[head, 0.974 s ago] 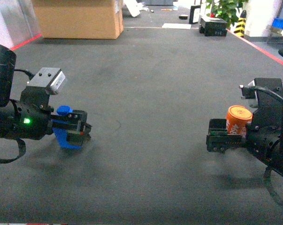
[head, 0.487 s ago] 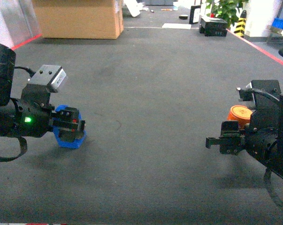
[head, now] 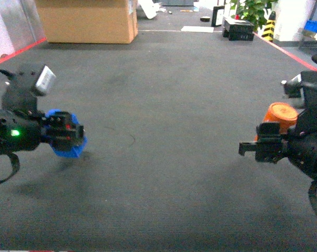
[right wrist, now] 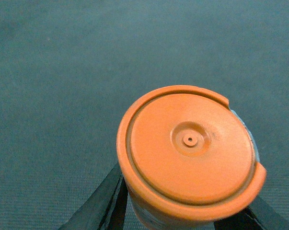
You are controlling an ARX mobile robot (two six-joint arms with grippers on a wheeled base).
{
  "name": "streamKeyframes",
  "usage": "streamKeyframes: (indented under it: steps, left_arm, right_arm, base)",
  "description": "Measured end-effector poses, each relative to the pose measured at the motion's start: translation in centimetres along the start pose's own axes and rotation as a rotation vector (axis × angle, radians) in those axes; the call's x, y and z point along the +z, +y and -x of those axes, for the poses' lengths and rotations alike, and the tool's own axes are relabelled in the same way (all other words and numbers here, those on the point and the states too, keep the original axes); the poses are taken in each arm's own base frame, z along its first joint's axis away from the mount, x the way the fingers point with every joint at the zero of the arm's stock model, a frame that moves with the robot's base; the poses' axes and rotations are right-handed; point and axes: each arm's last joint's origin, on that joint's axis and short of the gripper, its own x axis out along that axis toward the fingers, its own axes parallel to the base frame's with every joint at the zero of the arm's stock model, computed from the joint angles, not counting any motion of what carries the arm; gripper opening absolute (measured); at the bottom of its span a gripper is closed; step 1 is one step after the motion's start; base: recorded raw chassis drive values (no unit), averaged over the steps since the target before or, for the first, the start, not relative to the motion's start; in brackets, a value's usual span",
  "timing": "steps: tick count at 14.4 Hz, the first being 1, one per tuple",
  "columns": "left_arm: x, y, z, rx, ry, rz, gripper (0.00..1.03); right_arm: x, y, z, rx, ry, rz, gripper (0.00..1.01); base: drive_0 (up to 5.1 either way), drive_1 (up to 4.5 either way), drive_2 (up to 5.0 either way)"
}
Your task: Sort blue parts and orange caps into right shelf containers
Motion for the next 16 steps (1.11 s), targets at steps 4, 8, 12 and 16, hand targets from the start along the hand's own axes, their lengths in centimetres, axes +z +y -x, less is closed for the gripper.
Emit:
streamKeyframes:
  steps: [4,8,12,16]
  left_arm:
    - [3.9,0.6,8.9,0.187,-0.404,0.026,0.44]
    - [0.2,-1.3,18.8,0.389,-0.584,0.084,0.44]
    - [-1.0,-2.7,24.3,0.445,-0.682,0.065,0.44]
    - [-0.5,-2.4,25.0,0.377,-0.595,0.01,0.44]
  right_arm:
    - [3.6,-1.4,5.6,-0.032,-0.139,-0.007,0.44]
    - [4.9,-3.8,15.1,-0.098,-0.213,-0.03,0.44]
    - [7.5,-5.2,22.4,-0.155,-0.405,-0.051,0.44]
    - [7.2,-5.5,23.1,-0.09,-0.318,-0.01,0.44]
  base:
    - [0.0,0.0,0.0]
    - [0.0,0.0,0.0]
    - [0.0,0.0,0.0]
    - [0.0,0.0,0.0]
